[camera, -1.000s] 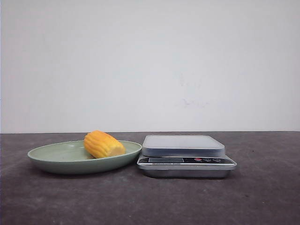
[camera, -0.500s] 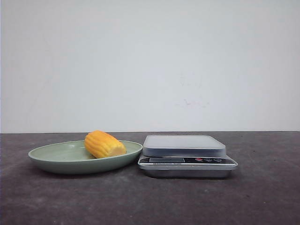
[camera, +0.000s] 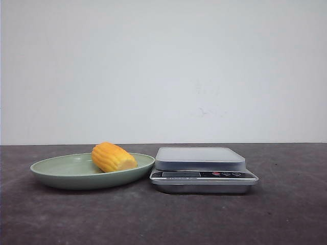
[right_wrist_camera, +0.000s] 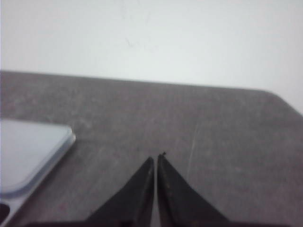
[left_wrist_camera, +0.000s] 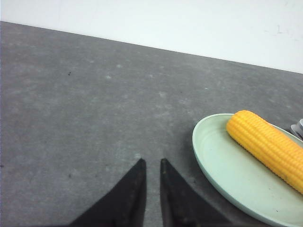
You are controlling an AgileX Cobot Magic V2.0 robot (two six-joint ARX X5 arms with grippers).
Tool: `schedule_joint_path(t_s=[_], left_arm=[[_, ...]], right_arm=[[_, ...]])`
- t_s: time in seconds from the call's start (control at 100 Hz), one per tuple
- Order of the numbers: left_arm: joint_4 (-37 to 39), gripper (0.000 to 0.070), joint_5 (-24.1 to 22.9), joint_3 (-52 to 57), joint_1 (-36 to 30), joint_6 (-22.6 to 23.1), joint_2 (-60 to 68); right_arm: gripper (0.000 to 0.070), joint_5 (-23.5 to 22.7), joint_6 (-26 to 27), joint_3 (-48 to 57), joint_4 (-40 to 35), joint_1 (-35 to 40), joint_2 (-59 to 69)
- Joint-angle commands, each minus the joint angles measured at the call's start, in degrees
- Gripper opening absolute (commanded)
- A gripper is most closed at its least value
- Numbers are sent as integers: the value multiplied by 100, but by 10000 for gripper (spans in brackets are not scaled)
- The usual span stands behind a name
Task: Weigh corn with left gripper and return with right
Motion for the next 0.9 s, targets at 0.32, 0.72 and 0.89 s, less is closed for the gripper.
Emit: schedule_joint_path(t_s=[0.32, 0.72, 0.89], left_arm=[[-31, 11, 22, -101, -4, 70, -7], [-28, 11, 22, -101, -4, 70, -7], [-31, 11, 22, -101, -4, 70, -7]], right_arm=[[7, -17, 109, -4, -461, -723, -7], [6, -15, 96, -4, -566, -907, -7], [7, 0, 94, -4, -459, -907, -7]])
